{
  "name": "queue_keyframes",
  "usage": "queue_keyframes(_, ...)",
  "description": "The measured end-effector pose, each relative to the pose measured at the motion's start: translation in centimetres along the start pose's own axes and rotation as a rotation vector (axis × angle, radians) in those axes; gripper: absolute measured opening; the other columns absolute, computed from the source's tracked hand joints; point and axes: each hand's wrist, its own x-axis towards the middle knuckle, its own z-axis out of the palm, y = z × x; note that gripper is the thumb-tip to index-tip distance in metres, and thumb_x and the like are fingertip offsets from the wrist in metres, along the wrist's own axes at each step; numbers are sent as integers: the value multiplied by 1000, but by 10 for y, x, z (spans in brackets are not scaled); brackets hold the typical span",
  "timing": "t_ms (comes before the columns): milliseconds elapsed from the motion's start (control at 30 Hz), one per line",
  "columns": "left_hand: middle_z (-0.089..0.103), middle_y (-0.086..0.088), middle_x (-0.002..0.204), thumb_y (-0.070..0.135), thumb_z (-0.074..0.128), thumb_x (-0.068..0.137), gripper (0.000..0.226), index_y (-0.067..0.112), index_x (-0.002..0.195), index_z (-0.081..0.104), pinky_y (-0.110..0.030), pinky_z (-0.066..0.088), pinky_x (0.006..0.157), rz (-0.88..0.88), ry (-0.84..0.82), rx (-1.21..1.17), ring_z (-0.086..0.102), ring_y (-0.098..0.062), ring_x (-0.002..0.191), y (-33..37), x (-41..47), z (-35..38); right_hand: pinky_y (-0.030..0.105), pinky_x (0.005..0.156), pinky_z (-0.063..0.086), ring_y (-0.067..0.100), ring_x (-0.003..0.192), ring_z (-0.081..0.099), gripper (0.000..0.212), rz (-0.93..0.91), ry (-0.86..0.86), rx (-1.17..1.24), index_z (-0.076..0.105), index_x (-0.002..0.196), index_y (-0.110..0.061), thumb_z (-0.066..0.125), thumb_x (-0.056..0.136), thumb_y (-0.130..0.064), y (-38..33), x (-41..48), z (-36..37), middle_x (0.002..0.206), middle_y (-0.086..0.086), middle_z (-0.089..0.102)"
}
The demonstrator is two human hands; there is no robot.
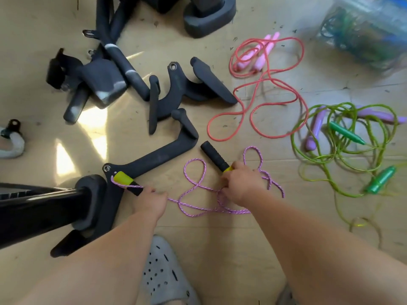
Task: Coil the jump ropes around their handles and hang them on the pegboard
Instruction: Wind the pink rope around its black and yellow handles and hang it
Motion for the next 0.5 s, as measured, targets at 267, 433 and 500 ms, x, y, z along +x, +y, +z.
queue_keyframes(267, 59, -3, 74, 11, 43, 101, 33, 29, 88, 68, -23, 34, 46, 270, -215, 144, 47, -19, 57, 24, -137, -47, 34, 69, 44, 26, 84, 59, 7, 180, 226, 464, 54, 96, -28, 56, 89, -25, 15, -128, -90, 89, -2, 55)
queue_keyframes(433, 66, -10, 104, -5, 40, 97, 56, 43, 122, 55, -23, 47, 53, 569, -321, 118, 54, -14, 58, 82, -293, -132, 37, 69, 47, 28, 77, 61, 29, 336, 291, 967, 43, 123, -25, 49, 95, -27, 40, -260, -176, 91, 2, 61)
queue_keyframes(500, 61, -5, 121, -8, 43, 97, 56, 32, 136, 47, -16, 51, 57, 663, -324, 55, 61, -5, 58, 112, -366, -174, 45, 78, 56, 29, 78, 66, 37, 362, 320, 1170, 45, 129, -26, 48, 92, -31, 49, -324, -212, 100, 5, 65)
